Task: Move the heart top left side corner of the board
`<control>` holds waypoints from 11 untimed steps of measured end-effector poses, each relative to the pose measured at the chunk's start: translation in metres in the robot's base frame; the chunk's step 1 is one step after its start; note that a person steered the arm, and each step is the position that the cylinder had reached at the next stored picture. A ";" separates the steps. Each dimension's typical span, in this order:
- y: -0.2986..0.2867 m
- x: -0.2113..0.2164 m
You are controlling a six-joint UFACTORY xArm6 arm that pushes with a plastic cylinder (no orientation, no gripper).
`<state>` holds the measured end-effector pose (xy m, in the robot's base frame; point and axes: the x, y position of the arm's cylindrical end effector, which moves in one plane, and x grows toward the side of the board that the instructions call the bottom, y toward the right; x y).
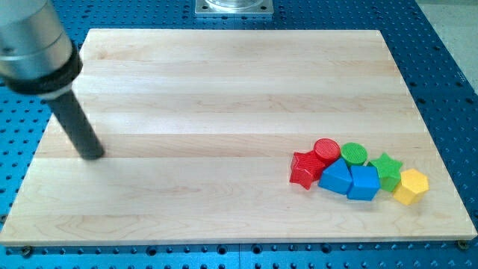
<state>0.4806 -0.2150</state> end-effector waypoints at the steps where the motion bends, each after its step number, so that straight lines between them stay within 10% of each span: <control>1: -0.006 0.019; 8: -0.034 -0.229; 11: -0.035 -0.191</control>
